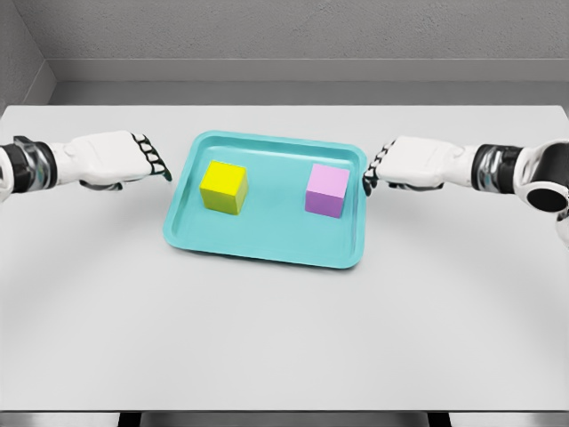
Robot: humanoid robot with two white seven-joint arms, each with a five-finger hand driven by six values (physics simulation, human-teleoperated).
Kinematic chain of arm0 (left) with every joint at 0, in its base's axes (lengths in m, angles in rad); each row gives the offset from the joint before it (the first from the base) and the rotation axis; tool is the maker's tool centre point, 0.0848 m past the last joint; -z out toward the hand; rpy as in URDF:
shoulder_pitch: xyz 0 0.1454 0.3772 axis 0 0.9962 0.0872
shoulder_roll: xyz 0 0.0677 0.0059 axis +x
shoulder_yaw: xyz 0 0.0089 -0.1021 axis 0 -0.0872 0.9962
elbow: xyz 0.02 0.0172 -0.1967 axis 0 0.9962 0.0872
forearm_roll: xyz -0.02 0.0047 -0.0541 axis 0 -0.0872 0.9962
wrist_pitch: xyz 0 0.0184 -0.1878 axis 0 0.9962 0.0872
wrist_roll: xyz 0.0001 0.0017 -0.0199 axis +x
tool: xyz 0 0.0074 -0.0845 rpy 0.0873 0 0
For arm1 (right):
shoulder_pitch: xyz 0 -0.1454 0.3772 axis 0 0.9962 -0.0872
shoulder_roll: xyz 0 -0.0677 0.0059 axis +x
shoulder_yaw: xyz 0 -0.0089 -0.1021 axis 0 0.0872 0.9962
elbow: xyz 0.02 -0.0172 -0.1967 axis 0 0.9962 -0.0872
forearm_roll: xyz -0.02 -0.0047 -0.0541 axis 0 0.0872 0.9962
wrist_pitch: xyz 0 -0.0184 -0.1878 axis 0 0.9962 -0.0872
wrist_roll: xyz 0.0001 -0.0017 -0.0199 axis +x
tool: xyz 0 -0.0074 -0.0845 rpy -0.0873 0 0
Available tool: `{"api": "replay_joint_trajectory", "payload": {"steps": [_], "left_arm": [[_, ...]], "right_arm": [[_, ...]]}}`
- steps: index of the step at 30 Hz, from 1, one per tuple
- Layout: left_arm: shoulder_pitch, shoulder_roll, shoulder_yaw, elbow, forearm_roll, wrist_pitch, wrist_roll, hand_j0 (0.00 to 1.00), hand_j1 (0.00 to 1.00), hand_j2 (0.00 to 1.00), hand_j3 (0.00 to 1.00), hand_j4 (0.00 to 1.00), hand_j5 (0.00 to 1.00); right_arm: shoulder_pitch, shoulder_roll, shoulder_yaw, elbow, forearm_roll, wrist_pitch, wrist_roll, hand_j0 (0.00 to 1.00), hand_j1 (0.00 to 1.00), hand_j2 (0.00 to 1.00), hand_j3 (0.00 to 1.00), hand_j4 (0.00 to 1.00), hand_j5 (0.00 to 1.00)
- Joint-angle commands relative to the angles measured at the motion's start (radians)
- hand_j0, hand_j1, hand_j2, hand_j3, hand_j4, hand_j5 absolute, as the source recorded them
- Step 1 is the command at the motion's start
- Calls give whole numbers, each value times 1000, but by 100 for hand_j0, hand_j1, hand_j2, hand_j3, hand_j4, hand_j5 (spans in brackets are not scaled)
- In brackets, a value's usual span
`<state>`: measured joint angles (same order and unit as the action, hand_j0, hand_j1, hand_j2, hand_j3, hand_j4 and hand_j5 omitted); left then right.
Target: Push two cubes
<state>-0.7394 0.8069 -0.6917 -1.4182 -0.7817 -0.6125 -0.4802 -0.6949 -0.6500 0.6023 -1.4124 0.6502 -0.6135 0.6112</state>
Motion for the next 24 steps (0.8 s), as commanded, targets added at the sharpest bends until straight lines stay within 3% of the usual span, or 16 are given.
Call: {"api": "replay_joint_trajectory", "payload": {"steps": [1, 5, 17, 24], "left_arm": [[-2, -15, 0, 35, 2, 2, 0, 80, 80, 80, 80, 80, 80], [-21, -55, -6, 68, 2, 2, -8, 80, 80, 80, 80, 80, 80], [-29, -87, -14, 67, 2, 2, -14, 80, 80, 80, 80, 80, 80], [-29, -101, -14, 61, 2, 2, -21, 80, 80, 80, 80, 80, 80]], "right_arm": [[0, 15, 4, 21, -4, 3, 0, 52, 52, 52, 52, 52, 52], [0, 49, 5, 41, -3, 3, 0, 48, 48, 48, 48, 48, 48], [-34, 102, -7, 142, -3, 3, 0, 48, 48, 48, 48, 48, 48], [-38, 105, -7, 178, -1, 3, 0, 48, 48, 48, 48, 48, 48]]}}
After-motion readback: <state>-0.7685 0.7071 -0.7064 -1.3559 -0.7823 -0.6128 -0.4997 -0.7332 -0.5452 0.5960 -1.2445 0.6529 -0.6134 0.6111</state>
